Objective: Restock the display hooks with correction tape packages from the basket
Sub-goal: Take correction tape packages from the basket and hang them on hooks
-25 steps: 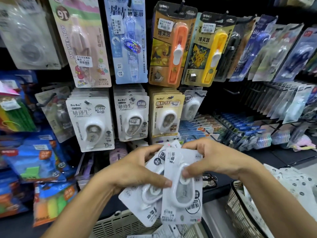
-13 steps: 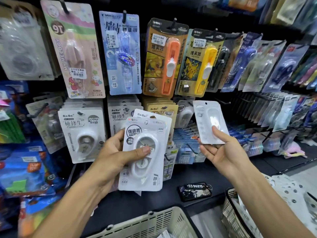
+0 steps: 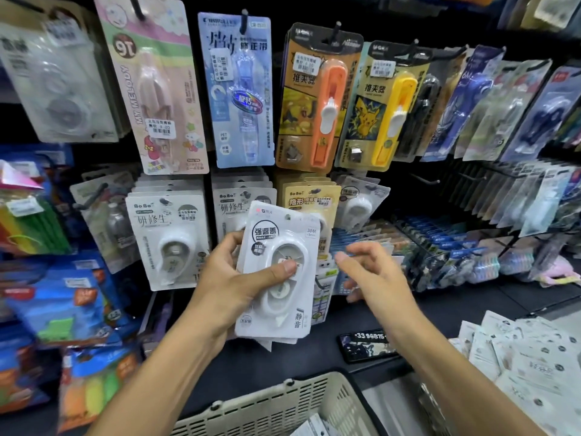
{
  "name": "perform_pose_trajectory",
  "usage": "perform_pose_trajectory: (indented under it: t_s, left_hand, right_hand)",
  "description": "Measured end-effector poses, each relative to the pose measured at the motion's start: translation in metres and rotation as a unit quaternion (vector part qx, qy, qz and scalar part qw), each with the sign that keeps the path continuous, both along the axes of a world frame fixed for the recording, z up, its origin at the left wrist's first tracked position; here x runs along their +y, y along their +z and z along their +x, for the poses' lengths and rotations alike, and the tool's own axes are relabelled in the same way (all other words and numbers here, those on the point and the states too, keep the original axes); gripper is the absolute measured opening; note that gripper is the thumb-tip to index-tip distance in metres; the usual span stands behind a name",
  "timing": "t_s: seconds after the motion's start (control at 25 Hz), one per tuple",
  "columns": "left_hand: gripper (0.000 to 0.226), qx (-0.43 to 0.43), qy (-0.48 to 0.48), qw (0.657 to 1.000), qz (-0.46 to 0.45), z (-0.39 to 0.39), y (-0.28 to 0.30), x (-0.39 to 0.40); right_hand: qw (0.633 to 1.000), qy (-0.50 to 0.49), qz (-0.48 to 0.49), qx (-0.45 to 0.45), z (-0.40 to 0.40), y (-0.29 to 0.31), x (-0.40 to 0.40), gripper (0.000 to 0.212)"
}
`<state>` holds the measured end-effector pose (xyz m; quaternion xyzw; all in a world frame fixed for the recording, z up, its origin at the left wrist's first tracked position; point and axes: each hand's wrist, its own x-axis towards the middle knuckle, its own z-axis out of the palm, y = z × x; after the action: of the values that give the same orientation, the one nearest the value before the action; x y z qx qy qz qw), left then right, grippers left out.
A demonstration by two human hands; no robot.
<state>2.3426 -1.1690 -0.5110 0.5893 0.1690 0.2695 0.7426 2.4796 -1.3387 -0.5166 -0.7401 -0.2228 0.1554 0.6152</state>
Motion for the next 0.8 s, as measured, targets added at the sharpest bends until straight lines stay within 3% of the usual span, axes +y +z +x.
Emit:
perform_pose_trajectory:
  t_s: [0.08,0.12,0.24,0.36,0.56,0.8]
  left_hand:
    - [0.078,-0.003,0.010,1.000,-0.010,0.003,-0.003,-0.004]
    - [0.077,-0.006,0.001,1.000,-0.018,0.004,-0.004,-0.005]
    - [0.068,-0.033,-0.065,0.996,-0.054,0.004,-0.004,-0.003]
    - [0.050,-0.049,-0.061,0.995,-0.066,0.003,-0.002,0.003]
    - [0.053,-0.058,-0.021,0.996,-0.069,0.003,0.001,0.011]
    - [0.052,-0.066,-0.017,0.995,-0.075,0.007,0.000,0.013]
  right_hand:
    - [0.982,0.174,0.056,0.051,-0.030,0.000,0.010,0.038]
    - [0.978,0.193,0.059,0.054,-0.037,-0.001,0.013,0.042]
    - [0.978,0.138,0.121,0.101,-0.038,0.004,0.012,0.047]
    - [0.970,0.043,0.191,0.145,-0.012,0.016,0.002,0.044]
    - [0.980,-0.137,0.121,0.084,0.047,0.016,-0.025,0.020]
    - [0.997,-0.070,0.011,0.003,0.064,0.014,-0.045,0.015]
